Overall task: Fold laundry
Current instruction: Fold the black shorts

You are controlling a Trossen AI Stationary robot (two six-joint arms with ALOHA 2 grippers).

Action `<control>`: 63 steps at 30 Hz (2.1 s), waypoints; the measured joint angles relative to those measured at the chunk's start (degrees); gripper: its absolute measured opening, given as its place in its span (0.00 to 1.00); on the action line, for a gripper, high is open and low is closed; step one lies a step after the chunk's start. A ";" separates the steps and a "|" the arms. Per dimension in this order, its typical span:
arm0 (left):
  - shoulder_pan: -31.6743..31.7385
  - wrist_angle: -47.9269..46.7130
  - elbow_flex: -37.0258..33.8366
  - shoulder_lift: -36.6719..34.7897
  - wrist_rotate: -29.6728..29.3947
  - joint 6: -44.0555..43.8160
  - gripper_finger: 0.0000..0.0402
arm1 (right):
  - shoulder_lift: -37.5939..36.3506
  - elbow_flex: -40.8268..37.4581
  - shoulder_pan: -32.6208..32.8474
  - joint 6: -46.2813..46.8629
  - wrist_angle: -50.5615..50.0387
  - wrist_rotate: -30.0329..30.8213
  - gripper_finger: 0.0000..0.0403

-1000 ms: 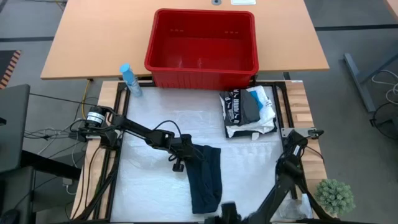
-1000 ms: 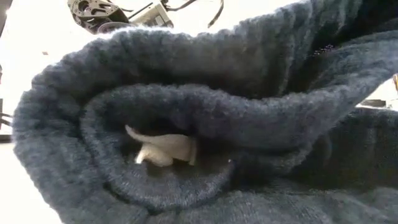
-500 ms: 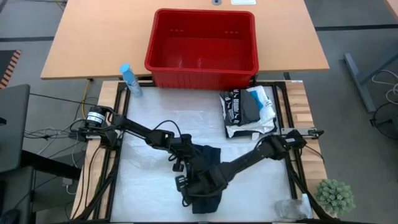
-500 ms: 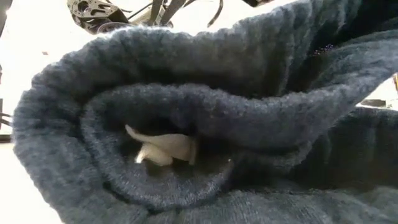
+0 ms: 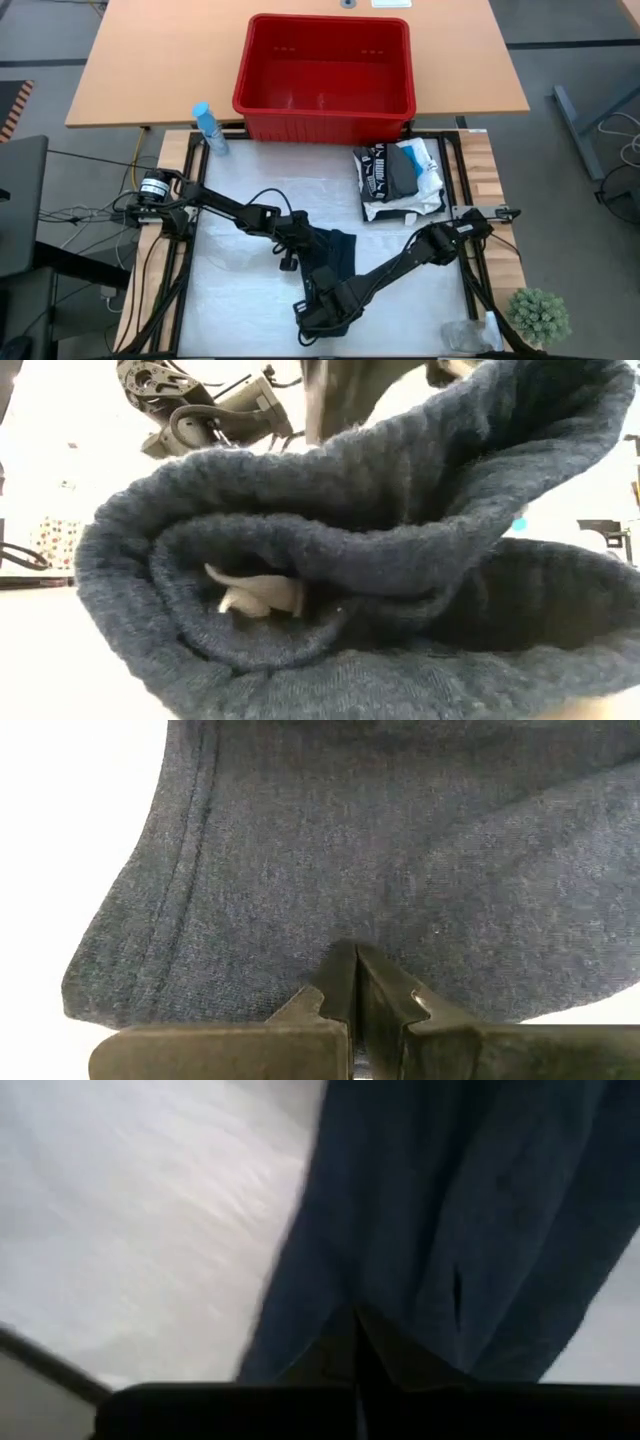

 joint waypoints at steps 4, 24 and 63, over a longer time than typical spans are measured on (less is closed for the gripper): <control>0.29 -0.08 0.00 0.00 0.38 0.00 0.00 | 3.11 0.04 0.32 2.04 -3.51 -5.79 0.07; 0.40 -4.22 2.92 0.19 1.90 -4.37 0.00 | 3.20 0.63 4.72 18.06 -12.79 -4.11 0.11; 0.82 -29.87 26.12 -32.24 5.27 -33.67 0.59 | -16.09 -17.71 2.54 9.60 -16.64 -2.96 0.58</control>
